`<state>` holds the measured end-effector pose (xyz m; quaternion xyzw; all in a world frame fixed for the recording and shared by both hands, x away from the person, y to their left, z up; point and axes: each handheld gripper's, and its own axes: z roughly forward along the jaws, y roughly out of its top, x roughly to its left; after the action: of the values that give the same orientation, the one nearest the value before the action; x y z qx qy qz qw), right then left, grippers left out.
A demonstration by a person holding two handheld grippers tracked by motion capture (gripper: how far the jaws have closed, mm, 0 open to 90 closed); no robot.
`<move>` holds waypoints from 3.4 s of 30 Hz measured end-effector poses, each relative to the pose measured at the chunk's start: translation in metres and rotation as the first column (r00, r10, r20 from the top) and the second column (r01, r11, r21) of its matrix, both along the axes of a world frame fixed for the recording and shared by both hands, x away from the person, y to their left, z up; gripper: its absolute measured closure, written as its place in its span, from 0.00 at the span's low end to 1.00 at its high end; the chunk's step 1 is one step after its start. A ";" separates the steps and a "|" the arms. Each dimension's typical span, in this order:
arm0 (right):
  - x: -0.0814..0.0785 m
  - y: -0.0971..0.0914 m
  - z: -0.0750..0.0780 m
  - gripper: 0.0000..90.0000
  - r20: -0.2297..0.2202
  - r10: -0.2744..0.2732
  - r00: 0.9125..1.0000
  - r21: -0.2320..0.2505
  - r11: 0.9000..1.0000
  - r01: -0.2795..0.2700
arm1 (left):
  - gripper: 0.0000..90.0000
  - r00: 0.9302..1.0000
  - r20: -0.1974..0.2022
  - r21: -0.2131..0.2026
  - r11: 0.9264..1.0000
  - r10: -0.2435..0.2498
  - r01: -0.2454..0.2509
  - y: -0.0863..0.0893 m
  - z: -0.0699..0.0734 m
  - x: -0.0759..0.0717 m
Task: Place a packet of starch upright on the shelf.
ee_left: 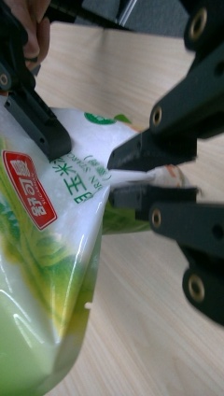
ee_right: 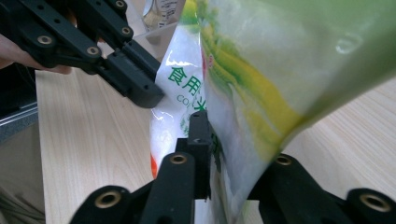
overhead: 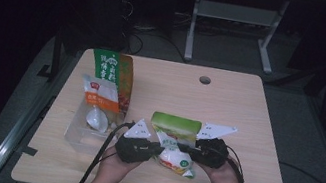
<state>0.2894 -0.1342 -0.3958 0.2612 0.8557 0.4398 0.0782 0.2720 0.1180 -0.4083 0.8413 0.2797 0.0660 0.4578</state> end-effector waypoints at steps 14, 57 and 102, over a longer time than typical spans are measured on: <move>0.000 -0.003 0.002 0.99 -0.017 -0.019 1.000 0.048 0.999 0.020 | 0.64 1.000 0.005 0.044 0.999 -0.028 0.028 0.015 -0.004 -0.020; 0.023 0.034 0.062 1.00 -0.035 0.038 0.999 0.062 0.997 -0.036 | 0.37 0.992 0.062 0.042 0.993 -0.111 0.109 0.034 -0.022 -0.071; 0.062 0.170 0.120 1.00 -0.020 0.228 0.973 0.070 0.972 -0.226 | 0.34 0.985 0.117 0.034 0.992 -0.128 0.125 0.033 -0.022 -0.076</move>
<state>0.3518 0.0357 -0.2762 0.1702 0.8657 0.4707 0.0066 0.1960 0.1507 -0.4307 0.8579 0.1972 0.0903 0.4659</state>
